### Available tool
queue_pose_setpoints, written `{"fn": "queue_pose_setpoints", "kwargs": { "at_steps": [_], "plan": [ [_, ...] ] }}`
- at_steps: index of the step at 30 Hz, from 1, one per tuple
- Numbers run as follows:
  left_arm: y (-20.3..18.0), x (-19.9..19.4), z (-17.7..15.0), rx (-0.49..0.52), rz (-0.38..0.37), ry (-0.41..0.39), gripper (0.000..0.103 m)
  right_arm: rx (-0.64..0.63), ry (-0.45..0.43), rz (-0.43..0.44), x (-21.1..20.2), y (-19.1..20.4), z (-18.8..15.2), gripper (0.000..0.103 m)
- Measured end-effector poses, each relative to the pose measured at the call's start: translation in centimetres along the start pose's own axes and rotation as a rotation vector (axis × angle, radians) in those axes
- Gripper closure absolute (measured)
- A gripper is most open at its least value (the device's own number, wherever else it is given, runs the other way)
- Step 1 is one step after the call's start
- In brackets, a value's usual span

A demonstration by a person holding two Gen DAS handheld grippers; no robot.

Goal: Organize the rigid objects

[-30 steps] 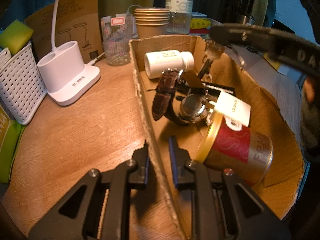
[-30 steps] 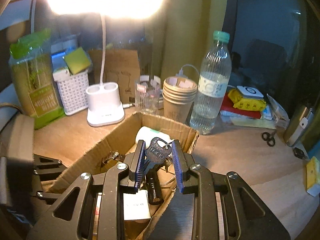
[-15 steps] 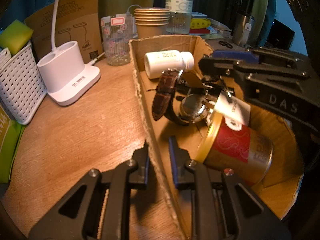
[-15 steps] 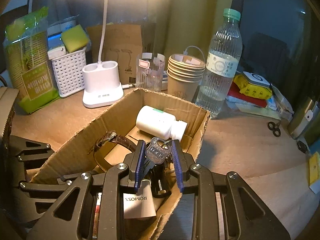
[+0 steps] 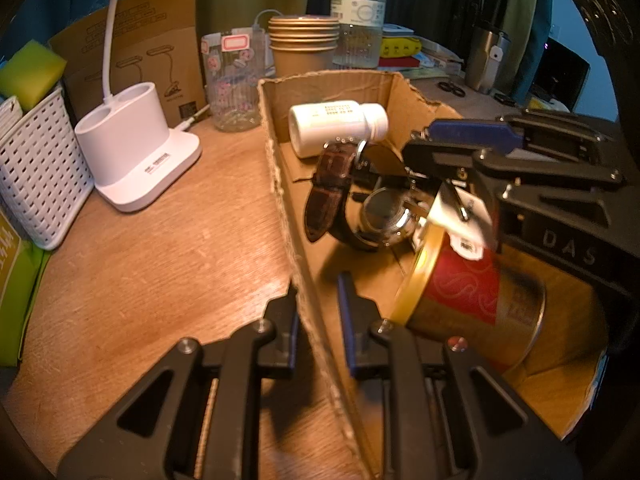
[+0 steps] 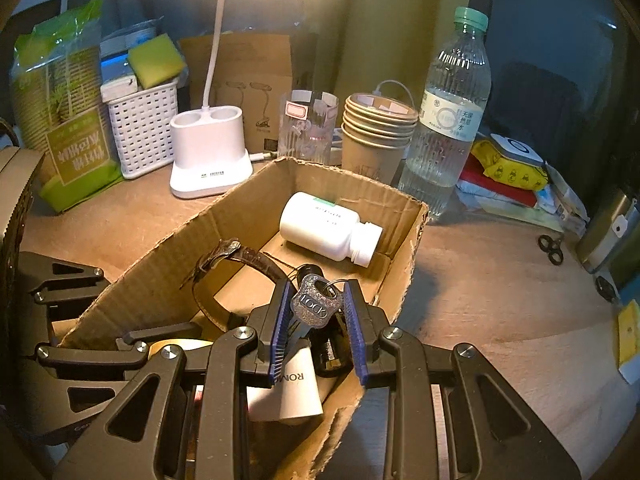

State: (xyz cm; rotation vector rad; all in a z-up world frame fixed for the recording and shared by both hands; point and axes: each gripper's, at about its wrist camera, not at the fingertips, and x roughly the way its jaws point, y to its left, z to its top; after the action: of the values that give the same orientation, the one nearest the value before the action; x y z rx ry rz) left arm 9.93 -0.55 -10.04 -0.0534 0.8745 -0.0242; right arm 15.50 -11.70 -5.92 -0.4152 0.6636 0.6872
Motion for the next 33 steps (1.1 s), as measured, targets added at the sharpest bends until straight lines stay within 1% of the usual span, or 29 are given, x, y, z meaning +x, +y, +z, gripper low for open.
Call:
{"fn": "queue_pose_setpoints", "kwargs": {
  "at_steps": [18,26,29,30,33],
  "plan": [
    [0.0,0.0,0.0,0.000,0.001,0.000,0.085,0.002,0.032,-0.008,0.4,0.3,-0.1,0.071],
    [0.0,0.0,0.0,0.001,0.001,-0.001,0.085,0.039,0.028,0.001,-0.5,0.2,-0.8,0.069],
    [0.1,0.0,0.0,0.001,0.002,-0.001,0.085,0.064,0.018,0.002,-1.4,0.1,-1.0,0.065],
    [0.1,0.0,0.0,0.001,0.002,-0.001,0.085,0.068,0.016,-0.001,-1.7,0.1,-1.0,0.061],
    [0.2,-0.1,0.1,0.001,0.002,-0.001,0.085,0.082,0.008,-0.005,-2.8,0.2,-1.2,0.059]
  ]
}}
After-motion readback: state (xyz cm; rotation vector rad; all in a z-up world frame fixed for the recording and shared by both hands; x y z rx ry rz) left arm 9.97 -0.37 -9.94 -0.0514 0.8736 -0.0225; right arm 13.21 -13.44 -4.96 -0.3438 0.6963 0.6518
